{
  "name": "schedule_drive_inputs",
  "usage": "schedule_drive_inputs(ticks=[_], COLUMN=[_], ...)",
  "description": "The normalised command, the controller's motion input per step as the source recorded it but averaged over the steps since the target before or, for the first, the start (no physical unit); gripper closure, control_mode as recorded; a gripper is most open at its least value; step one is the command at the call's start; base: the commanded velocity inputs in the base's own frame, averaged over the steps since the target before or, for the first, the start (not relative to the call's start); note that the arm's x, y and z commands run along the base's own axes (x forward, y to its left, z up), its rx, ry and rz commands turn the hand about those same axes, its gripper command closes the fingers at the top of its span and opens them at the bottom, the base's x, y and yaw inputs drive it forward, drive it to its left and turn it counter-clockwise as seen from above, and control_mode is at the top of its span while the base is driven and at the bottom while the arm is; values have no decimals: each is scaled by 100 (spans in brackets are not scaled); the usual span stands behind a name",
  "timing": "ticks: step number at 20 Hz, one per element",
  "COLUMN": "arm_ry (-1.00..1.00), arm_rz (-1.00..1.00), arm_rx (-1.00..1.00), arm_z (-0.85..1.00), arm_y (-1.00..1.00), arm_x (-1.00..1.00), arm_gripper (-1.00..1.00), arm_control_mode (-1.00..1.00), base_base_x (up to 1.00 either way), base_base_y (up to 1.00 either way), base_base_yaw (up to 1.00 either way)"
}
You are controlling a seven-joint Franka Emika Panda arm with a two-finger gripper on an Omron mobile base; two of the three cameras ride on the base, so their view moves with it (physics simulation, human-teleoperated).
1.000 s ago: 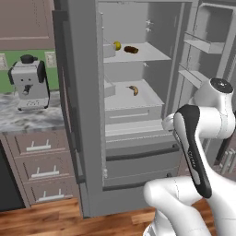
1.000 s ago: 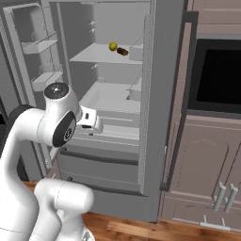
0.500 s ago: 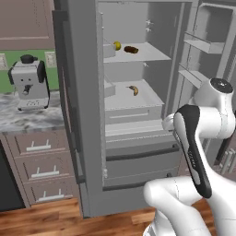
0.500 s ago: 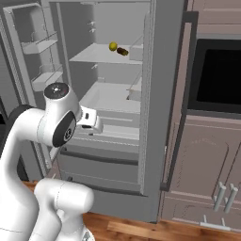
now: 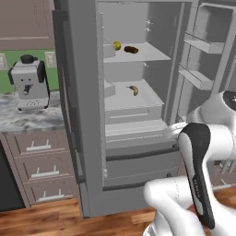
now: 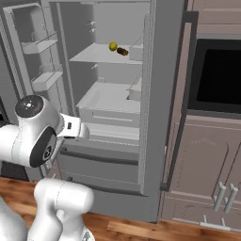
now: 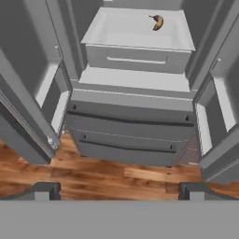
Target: Place the sweet potato in the correct fridge rack based on whether it is a fruit or vegetable. Finally, close the fridge door.
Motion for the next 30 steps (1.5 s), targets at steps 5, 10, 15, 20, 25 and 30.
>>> schedule_drive_inputs(ticks=[5,10,15,20,25,30], arm_ry=[-27,-19,-17,-14,-16,-14], arm_rz=[0,0,-8,-22,-32,-37], arm_rx=[-8,-7,-1,0,0,-1], arm_z=[3,0,0,-26,-29,-17], arm_y=[96,100,100,100,100,100], arm_x=[-46,-44,-50,-12,16,67], arm_gripper=[-100,-100,-100,-100,-100,-100], arm_control_mode=[-100,-100,-100,-100,-100,-100], base_base_x=[0,0,0,0,0,0], base_base_y=[0,0,0,0,0,0], base_base_yaw=[0,0,0,0,0,0])
